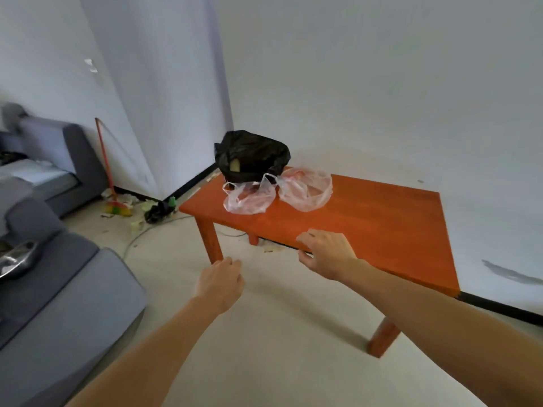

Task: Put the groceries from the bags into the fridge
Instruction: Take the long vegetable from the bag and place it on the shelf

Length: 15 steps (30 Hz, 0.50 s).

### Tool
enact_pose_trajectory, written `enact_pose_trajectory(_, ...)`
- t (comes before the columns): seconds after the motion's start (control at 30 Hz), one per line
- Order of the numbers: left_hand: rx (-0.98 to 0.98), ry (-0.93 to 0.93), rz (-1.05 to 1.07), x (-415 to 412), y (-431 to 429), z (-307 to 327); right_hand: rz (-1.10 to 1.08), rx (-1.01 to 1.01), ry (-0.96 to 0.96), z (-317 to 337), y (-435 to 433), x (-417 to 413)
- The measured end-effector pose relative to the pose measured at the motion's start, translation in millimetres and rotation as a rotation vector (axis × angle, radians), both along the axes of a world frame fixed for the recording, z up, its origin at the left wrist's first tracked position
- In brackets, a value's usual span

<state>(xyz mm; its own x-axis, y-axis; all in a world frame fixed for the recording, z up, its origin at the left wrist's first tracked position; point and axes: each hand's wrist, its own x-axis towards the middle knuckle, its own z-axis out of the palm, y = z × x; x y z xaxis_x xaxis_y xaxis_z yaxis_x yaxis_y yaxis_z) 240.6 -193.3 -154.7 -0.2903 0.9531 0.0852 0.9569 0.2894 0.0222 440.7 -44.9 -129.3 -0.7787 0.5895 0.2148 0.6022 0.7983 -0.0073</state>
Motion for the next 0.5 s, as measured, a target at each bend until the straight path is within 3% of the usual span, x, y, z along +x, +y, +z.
enact_pose_trajectory(0.23,0.035,-0.017,0.050,-81.3,100.6,2.2,0.091,0.023,-0.014,18.7,117.9,-106.5)
enact_pose_trajectory(0.5,0.049,-0.054,0.035,-215.9,196.0,-23.5,0.079,-0.046,-0.080,-12.0,215.9,-250.2)
